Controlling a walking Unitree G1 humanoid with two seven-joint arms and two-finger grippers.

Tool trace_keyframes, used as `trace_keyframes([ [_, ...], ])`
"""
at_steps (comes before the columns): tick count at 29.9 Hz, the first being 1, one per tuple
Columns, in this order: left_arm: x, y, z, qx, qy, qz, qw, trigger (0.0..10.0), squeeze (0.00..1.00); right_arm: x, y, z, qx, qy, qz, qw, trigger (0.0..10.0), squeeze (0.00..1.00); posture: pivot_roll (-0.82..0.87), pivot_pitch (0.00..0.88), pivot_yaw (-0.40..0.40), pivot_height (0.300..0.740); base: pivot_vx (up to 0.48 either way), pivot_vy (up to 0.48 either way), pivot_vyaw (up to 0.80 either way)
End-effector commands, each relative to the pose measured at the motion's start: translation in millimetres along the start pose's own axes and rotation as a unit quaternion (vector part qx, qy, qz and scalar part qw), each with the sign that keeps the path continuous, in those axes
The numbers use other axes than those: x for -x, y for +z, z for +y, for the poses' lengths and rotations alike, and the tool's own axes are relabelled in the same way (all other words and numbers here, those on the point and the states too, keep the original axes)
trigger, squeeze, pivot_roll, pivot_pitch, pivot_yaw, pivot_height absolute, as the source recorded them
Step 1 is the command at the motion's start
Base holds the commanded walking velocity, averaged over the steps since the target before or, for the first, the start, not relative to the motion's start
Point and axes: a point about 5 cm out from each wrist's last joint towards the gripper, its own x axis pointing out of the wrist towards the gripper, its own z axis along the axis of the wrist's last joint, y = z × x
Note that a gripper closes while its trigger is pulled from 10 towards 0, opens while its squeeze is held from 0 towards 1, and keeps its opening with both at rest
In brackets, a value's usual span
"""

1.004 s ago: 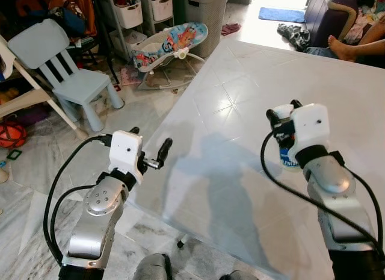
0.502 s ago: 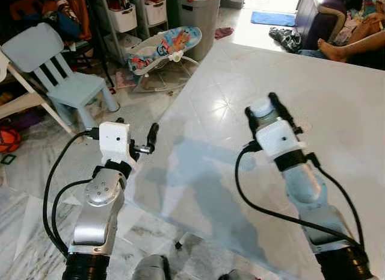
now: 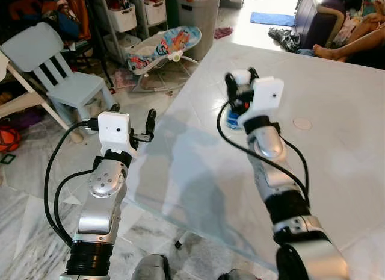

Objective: Restocking fridge

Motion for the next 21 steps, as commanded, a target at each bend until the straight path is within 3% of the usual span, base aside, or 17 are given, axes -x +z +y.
trace_keyframes([
  [1,1.4,0,3.4,-0.008,0.002,-0.002,1.0,10.0,0.0,-4.8,6,-1.5,-0.01,-0.005,-0.02,1.0,10.0,0.0,0.1,0.0,0.041,0.74,0.0,0.0,0.0],
  [4,1.7,1,3.1,-0.007,0.003,-0.006,1.0,10.0,0.0,1.6,-2,8.4,-0.021,0.037,-0.02,0.999,10.0,0.0,0.1,0.0,0.043,0.74,0.0,0.0,0.0],
  [7,1.5,1,3.6,-0.006,0.004,-0.006,1.0,10.0,0.0,18.0,-14,11.0,0.021,0.083,-0.015,0.996,10.0,0.0,0.1,0.0,0.045,0.74,0.0,0.0,0.0],
  [15,0.5,1,4.6,-0.001,0.008,-0.008,1.0,10.0,0.0,51.4,-30,-8.9,0.068,0.085,0.011,0.994,10.0,0.0,0.09,0.0,0.045,0.74,0.0,0.0,0.0],
  [21,0.7,1,5.8,0.0,0.011,-0.01,1.0,10.0,0.0,61.0,-32,-15.7,0.084,0.088,0.011,0.992,10.0,0.0,0.09,0.0,0.043,0.74,0.0,0.0,0.0],
])
